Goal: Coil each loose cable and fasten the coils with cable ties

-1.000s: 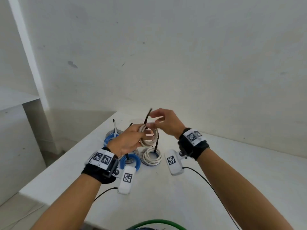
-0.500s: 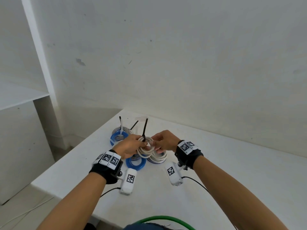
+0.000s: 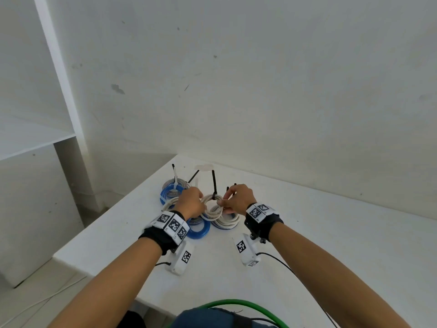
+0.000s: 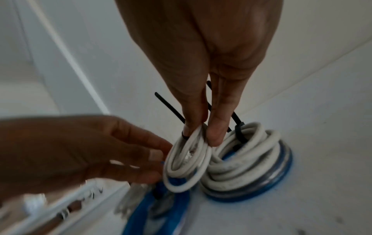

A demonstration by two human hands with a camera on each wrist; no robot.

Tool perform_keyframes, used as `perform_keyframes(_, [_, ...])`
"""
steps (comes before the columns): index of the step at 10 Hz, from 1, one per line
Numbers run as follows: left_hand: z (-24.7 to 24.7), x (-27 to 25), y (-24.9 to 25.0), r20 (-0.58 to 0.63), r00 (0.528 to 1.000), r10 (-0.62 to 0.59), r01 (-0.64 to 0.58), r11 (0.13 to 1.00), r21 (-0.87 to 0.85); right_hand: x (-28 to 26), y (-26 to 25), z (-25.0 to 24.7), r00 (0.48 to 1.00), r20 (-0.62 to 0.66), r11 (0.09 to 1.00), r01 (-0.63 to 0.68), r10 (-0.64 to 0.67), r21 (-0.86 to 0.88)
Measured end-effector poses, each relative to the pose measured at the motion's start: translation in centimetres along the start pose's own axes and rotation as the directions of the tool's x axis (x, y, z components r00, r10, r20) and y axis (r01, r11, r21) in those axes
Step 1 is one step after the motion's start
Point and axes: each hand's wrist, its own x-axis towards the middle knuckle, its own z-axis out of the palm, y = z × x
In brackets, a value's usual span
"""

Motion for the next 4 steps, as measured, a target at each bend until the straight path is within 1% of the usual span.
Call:
perform_keyframes(1, [0.27, -0.49, 0.74, 0.072, 0.996, 0.044, -0.06, 0.97, 0.234, -0.14, 0.31, 0.96, 0.999, -0.026, 0.989, 0.024, -0.028, -0.143])
perform_keyframes(2, [0.88, -0.11, 0.48, 0.104, 0.994, 0.043, -0.075, 0.944, 0.322, -0.21, 1.05, 1.59, 0.999, -0.025, 0.981, 0.04, -0.046, -0.19])
perform_keyframes(4, [1.06, -0.02, 1.1, 0.008, 0.994, 0.11, -0.106, 0.938, 0.331, -0.36, 0.9, 1.17, 0.998, -0.025, 0.972, 0.058, -0.066, -0.229])
